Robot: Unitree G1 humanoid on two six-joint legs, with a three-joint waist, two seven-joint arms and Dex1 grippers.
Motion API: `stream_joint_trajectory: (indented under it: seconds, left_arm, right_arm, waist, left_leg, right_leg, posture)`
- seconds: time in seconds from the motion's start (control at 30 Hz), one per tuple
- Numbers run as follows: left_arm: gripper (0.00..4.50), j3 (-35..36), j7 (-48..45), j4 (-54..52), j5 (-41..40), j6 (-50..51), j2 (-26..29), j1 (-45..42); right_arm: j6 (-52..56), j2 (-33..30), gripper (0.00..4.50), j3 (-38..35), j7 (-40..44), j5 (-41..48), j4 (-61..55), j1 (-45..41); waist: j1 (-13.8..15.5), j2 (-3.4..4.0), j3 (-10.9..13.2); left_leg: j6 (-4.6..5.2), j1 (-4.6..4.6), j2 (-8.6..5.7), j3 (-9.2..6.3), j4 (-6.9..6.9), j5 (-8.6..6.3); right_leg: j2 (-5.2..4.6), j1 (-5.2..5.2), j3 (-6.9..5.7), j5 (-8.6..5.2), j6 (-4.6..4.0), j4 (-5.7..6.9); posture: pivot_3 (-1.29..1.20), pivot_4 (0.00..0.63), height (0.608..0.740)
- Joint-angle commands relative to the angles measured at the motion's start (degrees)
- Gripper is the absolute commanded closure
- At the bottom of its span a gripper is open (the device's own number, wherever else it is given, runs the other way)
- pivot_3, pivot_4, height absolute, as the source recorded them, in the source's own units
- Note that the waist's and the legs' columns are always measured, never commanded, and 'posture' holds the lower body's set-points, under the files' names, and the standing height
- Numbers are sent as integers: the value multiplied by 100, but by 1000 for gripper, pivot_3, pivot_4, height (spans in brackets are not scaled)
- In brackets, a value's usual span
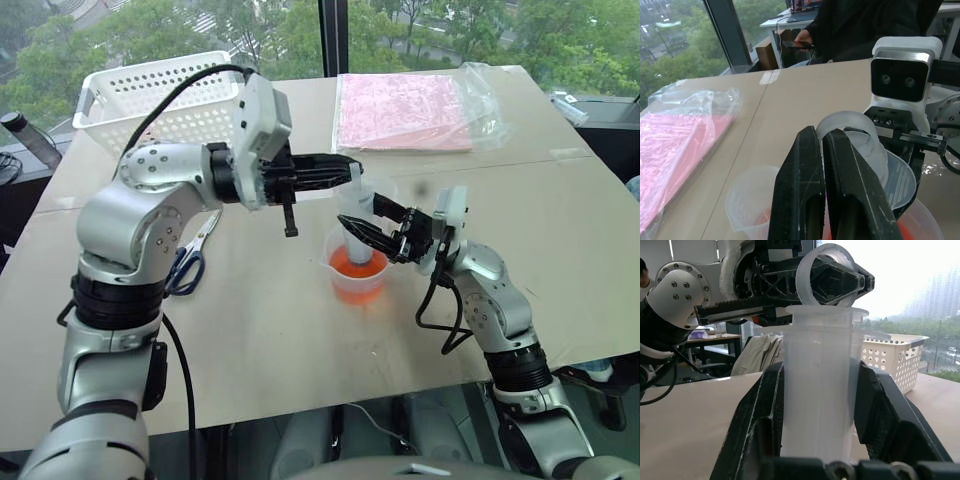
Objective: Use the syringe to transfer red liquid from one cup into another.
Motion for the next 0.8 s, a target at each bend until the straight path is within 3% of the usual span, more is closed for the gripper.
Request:
stream_joint_trajectory:
  seconds: [0.03, 0.23, 0.8]
  left_arm:
    - [4500, 336, 288, 60, -119, -33, -136, -363]
    - [4500, 541, 569, 355, -30, -16, -273, -724]
    - [4500, 449, 457, 134, -86, 145, -155, -479]
  right_arm:
    - [29, 1, 3022, 198, 116, 18, -263, 91]
    - [27, -28, 3022, 288, 146, -1, -193, 254]
    - [74, -15, 3023, 220, 111, 74, -190, 188]
  waist:
    - [12, 0, 0]
    - [-8, 0, 0]
    - [-6, 0, 0]
  left_leg:
    - [0, 0, 0, -1, 1, 0]
    - [0, -1, -1, -1, 3, 0]
    - [0, 0, -1, -1, 3, 0]
  right_leg:
    - [0, 0, -1, 0, 0, 0]
    - [1, 0, -6, 0, 0, 0]
    - [1, 0, -2, 0, 0, 2]
  posture:
    - [0, 150, 740]
    - [0, 150, 740]
    - [0, 150, 740]
